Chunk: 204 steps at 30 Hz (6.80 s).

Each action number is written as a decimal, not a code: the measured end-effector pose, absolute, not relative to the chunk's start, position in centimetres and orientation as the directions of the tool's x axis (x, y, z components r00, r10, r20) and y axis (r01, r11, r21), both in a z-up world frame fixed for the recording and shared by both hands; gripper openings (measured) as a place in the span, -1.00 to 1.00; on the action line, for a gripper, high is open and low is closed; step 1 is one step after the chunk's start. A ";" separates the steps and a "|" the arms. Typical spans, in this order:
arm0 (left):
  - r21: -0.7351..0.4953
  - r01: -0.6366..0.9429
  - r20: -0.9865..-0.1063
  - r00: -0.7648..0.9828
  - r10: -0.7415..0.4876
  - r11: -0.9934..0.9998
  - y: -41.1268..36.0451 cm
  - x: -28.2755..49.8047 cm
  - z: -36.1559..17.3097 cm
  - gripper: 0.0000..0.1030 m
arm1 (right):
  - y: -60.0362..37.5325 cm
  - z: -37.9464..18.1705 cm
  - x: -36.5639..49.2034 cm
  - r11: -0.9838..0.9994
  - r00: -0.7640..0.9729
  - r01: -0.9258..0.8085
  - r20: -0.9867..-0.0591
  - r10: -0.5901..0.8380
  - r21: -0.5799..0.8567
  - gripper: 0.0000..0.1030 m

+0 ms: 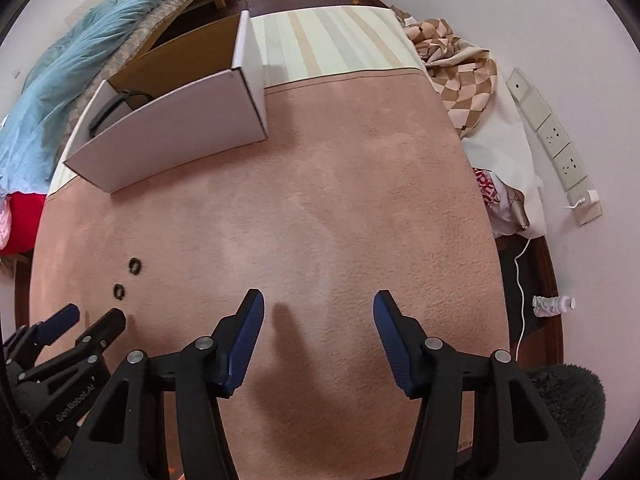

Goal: Organize jewelry

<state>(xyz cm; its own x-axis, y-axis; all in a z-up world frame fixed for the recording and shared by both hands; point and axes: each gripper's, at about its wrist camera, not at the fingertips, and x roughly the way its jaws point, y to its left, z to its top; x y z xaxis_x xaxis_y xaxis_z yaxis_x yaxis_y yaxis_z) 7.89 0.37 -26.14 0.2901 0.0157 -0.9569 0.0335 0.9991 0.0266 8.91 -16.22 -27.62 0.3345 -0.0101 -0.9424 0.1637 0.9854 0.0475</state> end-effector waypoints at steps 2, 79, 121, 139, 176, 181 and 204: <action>0.016 0.039 -0.951 0.308 0.003 0.999 0.0 7.8 -26.1 0.18 | -16.5 -27.6 9.0 0.984 0.347 0.172 -0.938 -0.019 0.044 0.01; -0.197 0.121 -0.896 0.380 -0.229 0.973 1.7 24.9 -16.0 -0.81 | -14.5 -19.6 26.7 0.944 0.418 -0.021 -0.855 0.307 0.329 -0.75; 0.023 -0.065 -0.903 0.426 0.049 0.998 4.6 17.8 -13.8 0.99 | -13.0 -16.7 19.6 0.999 0.442 0.030 -0.895 -0.054 -0.045 0.99; 0.037 -0.080 -0.791 0.607 0.079 0.996 4.7 7.5 -1.2 0.98 | -11.5 -3.3 8.7 0.996 0.641 0.026 -0.764 -0.079 -0.081 1.00; -0.016 -0.073 -0.769 0.639 0.034 0.997 3.5 1.3 4.6 0.98 | -12.6 5.8 -0.2 0.995 0.743 0.066 -0.662 -0.096 -0.071 1.00; -0.013 -0.084 -0.780 0.624 0.043 0.996 3.3 3.2 4.3 0.98 | -12.7 5.1 2.1 0.995 0.723 0.065 -0.683 -0.101 -0.078 1.00; 0.015 -0.083 -0.858 0.511 0.055 0.996 3.2 10.1 0.4 0.98 | -12.9 0.9 10.3 0.993 0.606 0.051 -0.787 -0.117 -0.109 1.00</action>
